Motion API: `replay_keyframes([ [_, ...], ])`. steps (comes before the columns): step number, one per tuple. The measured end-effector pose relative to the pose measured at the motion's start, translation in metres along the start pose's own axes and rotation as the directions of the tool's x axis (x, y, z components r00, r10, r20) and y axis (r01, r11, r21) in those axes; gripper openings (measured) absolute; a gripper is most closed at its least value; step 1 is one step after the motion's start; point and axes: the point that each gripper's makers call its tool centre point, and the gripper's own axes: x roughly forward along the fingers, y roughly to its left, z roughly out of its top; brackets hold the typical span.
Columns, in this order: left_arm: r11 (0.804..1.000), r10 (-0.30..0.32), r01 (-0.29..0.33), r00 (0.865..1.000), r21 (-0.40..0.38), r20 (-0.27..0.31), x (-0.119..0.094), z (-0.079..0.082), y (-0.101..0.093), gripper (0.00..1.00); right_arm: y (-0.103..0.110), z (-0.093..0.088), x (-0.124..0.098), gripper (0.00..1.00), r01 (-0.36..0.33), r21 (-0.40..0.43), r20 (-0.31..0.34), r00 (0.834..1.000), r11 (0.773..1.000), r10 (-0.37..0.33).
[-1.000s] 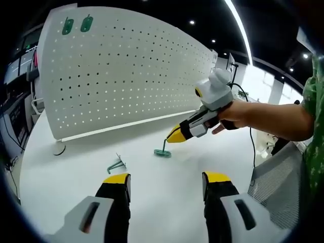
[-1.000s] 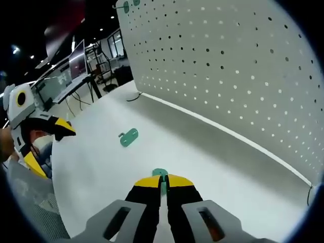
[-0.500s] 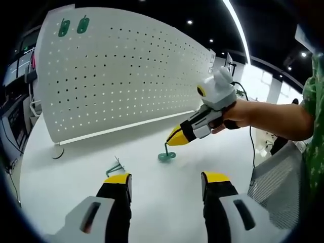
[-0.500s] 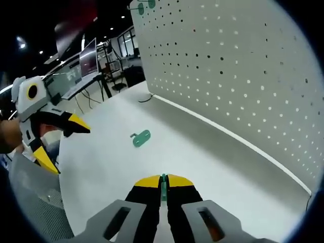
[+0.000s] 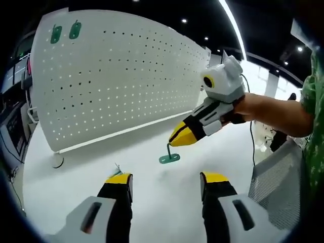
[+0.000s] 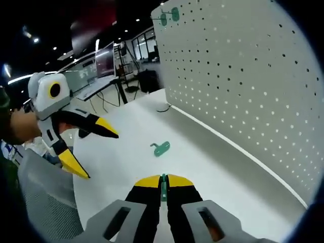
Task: Insert the hook assembly into the mounting plate slot until the hook locks in place.
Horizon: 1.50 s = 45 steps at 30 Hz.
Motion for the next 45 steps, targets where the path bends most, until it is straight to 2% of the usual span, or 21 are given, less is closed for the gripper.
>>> replay_keyframes([
  [8, 1.0, -0.007, 0.007, 1.0, 0.022, 0.003, -0.001, 0.005, -0.002, 0.53, 0.021, 0.02, -0.009, 0.02, -0.051, -0.033, 0.032, 0.998, 0.998, 0.053],
  [17, 0.999, -0.023, 0.022, 1.0, 0.044, 0.012, -0.003, 0.012, -0.004, 0.5, 0.044, 0.033, -0.018, 0.02, -0.107, -0.097, 0.03, 0.993, 0.989, 0.111],
  [30, 0.99, -0.088, 0.088, 0.996, 0.112, -0.005, -0.004, 0.018, -0.019, 0.42, 0.074, 0.036, -0.023, 0.02, -0.186, -0.164, 0.002, 0.982, 0.969, 0.188],
  [39, 0.978, -0.132, 0.134, 0.991, 0.162, -0.025, -0.002, 0.018, -0.028, 0.28, 0.084, 0.034, -0.025, 0.02, -0.219, -0.194, -0.02, 0.976, 0.956, 0.219],
  [45, 0.969, -0.161, 0.166, 0.986, 0.181, -0.042, -0.001, 0.018, -0.035, 0.23, 0.092, 0.033, -0.026, 0.02, -0.241, -0.216, -0.035, 0.97, 0.946, 0.239],
])
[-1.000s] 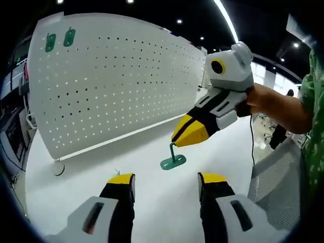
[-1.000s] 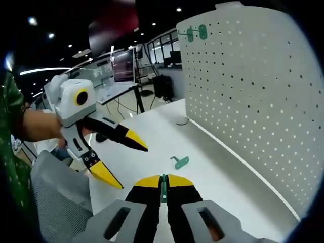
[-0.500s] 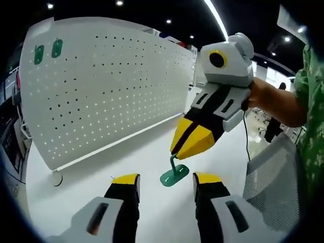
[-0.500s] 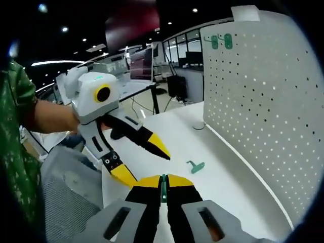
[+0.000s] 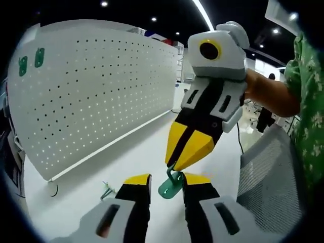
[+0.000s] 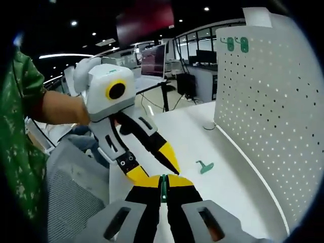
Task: Insert the hook assembly into the mounting plate slot until the hook locks in place.
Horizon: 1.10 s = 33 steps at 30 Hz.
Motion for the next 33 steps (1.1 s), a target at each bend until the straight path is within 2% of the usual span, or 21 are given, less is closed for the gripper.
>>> replay_keyframes([
  [19, 0.999, -0.035, 0.035, 0.999, -0.005, -0.022, 0.001, -0.0027, -0.0068, 0.05, 0.0057, 0.0015, 0.0003, 0.02, -0.018, -0.036, -0.016, 1.0, 0.999, 0.017],
  [33, 1.0, -0.02, 0.02, 1.0, -0.016, -0.008, 0.0004, -0.0018, -0.0041, 0.03, 0.0063, 0.0018, 0.0002, 0.02, -0.019, -0.019, -0.014, 1.0, 1.0, 0.019],
])
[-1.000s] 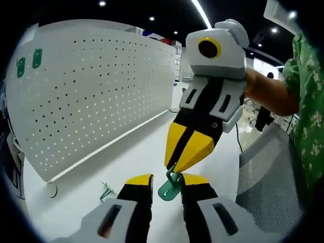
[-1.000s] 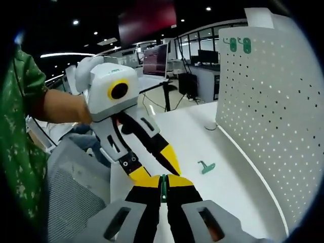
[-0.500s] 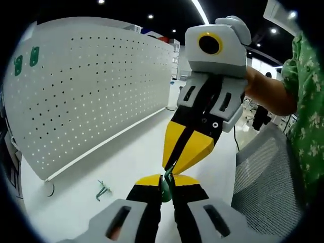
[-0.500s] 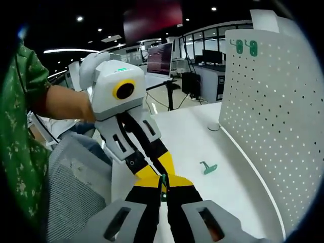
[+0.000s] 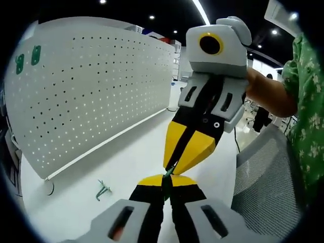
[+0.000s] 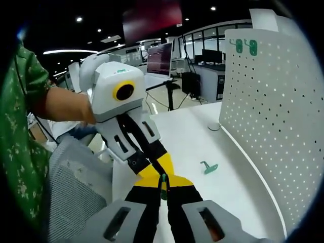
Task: Insert the hook assembly into the mounting plate slot until the hook locks in place.
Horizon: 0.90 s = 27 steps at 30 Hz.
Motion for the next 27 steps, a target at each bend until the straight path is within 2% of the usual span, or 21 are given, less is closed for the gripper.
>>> replay_keyframes([
  [5, 1.0, 0.006, -0.006, 1.0, -0.007, 0.005, 0.0, 0.0, 0.001, 0.03, -0.003, 0.002, -0.002, 0.07, 0.011, 0.025, 0.012, 1.0, 1.0, -0.012],
  [16, 0.999, 0.042, -0.041, 0.999, -0.03, 0.021, -0.003, 0.002, 0.01, 0.03, -0.013, 0.0, -0.009, 0.06, 0.054, 0.059, 0.03, 0.998, 0.997, -0.055],
  [27, 0.994, 0.093, -0.089, 0.993, -0.063, 0.074, -0.009, 0.014, 0.02, 0.03, -0.024, -0.005, -0.016, 0.08, 0.106, 0.128, 0.049, 0.992, 0.986, -0.113],
])
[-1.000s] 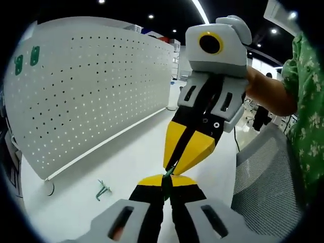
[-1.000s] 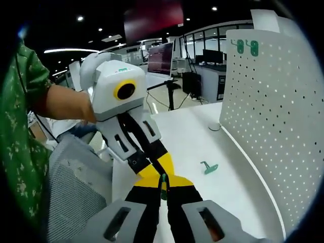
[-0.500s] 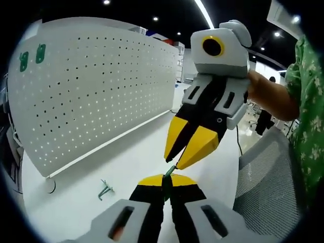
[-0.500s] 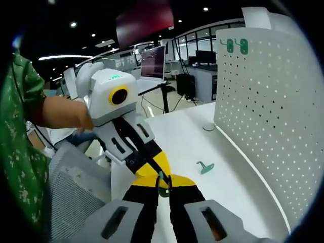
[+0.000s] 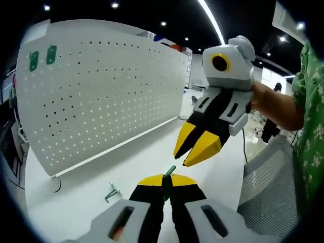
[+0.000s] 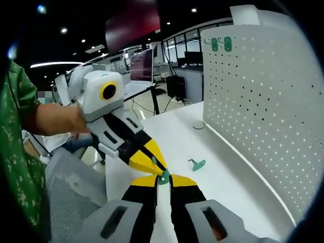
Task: Insert the hook assembly into the mounting plate slot until the hook locks in place.
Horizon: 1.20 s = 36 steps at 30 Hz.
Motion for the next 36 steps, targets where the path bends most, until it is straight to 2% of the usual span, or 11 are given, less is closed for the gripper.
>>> replay_keyframes([
  [7, 0.996, 0.065, -0.06, 0.994, -0.065, 0.087, -0.003, 0.018, 0.01, 0.03, -0.008, 0.003, -0.004, 0.1, 0.03, 0.091, 0.041, 0.999, 0.995, -0.034],
  [11, 0.991, 0.111, -0.1, 0.984, -0.085, 0.141, -0.005, 0.031, 0.013, 0.03, -0.014, 0.006, -0.006, 0.11, 0.044, 0.143, 0.069, 0.996, 0.989, -0.054],
  [16, 0.988, 0.155, -0.15, 0.972, -0.042, 0.176, -0.007, 0.04, 0.011, 0.03, -0.017, 0.017, -0.01, 0.11, 0.031, 0.216, 0.128, 0.99, 0.976, -0.06],
  [19, 0.985, 0.171, -0.164, 0.964, -0.052, 0.204, -0.008, 0.047, 0.01, 0.03, -0.019, 0.019, -0.01, 0.11, 0.03, 0.237, 0.137, 0.988, 0.971, -0.064],
  [24, 0.982, 0.189, -0.187, 0.955, -0.033, 0.228, -0.009, 0.052, 0.007, 0.03, -0.02, 0.025, -0.011, 0.11, 0.014, 0.282, 0.173, 0.983, 0.959, -0.065],
  [31, 0.979, 0.203, -0.203, 0.946, -0.025, 0.254, -0.01, 0.059, 0.007, 0.03, -0.022, 0.027, -0.012, 0.1, 0.014, 0.304, 0.183, 0.98, 0.953, -0.073],
  [36, 0.976, 0.216, -0.219, 0.941, -0.018, 0.261, -0.01, 0.06, 0.008, 0.03, -0.021, 0.029, -0.011, 0.06, 0.003, 0.318, 0.197, 0.978, 0.948, -0.069],
])
